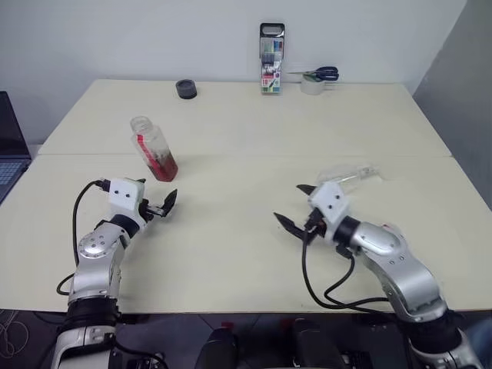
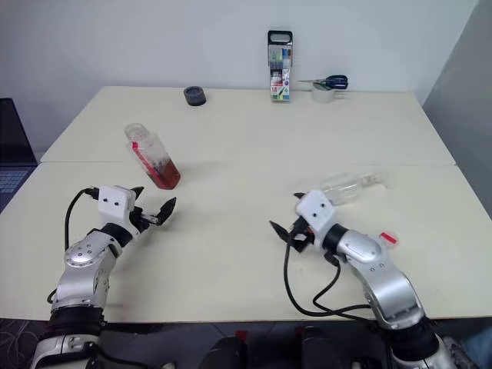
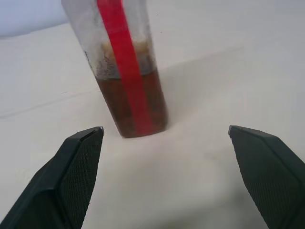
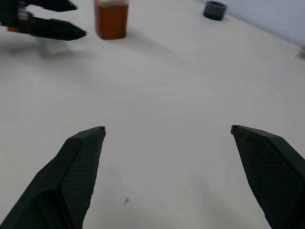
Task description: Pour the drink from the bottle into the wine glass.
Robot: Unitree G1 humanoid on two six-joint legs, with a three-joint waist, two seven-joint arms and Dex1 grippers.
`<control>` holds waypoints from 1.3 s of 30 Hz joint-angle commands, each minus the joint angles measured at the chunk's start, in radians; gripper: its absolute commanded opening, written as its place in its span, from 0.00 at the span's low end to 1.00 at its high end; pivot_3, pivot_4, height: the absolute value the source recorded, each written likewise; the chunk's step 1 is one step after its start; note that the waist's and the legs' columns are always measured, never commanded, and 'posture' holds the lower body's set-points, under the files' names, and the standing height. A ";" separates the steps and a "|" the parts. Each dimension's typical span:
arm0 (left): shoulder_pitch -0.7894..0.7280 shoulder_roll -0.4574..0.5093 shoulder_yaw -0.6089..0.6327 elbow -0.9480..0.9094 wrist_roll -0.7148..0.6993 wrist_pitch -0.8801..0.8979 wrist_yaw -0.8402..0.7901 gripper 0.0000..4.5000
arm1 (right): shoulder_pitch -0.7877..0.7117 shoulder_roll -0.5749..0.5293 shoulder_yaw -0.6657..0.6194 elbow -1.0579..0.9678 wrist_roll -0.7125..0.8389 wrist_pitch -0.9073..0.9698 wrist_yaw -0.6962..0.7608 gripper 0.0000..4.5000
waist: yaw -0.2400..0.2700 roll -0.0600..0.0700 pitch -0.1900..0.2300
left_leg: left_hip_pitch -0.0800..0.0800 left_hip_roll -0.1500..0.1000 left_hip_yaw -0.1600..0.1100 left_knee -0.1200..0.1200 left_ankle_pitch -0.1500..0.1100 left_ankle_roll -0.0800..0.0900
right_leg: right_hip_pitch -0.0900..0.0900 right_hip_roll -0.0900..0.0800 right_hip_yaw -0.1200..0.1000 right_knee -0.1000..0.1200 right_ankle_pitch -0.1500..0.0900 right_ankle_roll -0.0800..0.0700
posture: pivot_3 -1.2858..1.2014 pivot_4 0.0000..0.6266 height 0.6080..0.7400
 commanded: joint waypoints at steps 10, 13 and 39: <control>-0.186 0.025 -0.211 -0.171 -0.116 0.203 -0.355 1.00 | 0.202 -0.313 -0.251 0.100 -0.327 -0.430 -0.087 1.00 | 0.016 0.000 0.000 | 0.001 -0.001 0.003 0.000 0.000 0.000 | 0.002 0.006 0.001 -0.002 0.000 0.000 | 0.52 0.24 1.00; -0.283 0.057 -0.309 -0.188 -0.135 0.229 -0.554 1.00 | 0.114 -0.432 -0.218 0.272 -0.476 -0.496 -0.110 1.00 | 0.004 0.000 0.000 | 0.003 0.000 0.006 -0.001 0.000 0.000 | 0.002 0.007 0.003 -0.002 0.000 0.000 | 0.52 0.24 1.00; -0.300 0.059 -0.387 -0.130 -0.100 0.115 -0.777 1.00 | -0.519 -0.358 0.206 1.169 -0.934 -0.846 -0.363 1.00 | -0.011 0.002 0.001 | 0.002 0.000 0.010 0.000 0.000 0.000 | 0.000 0.007 0.006 -0.002 -0.001 -0.001 | 0.52 0.24 1.00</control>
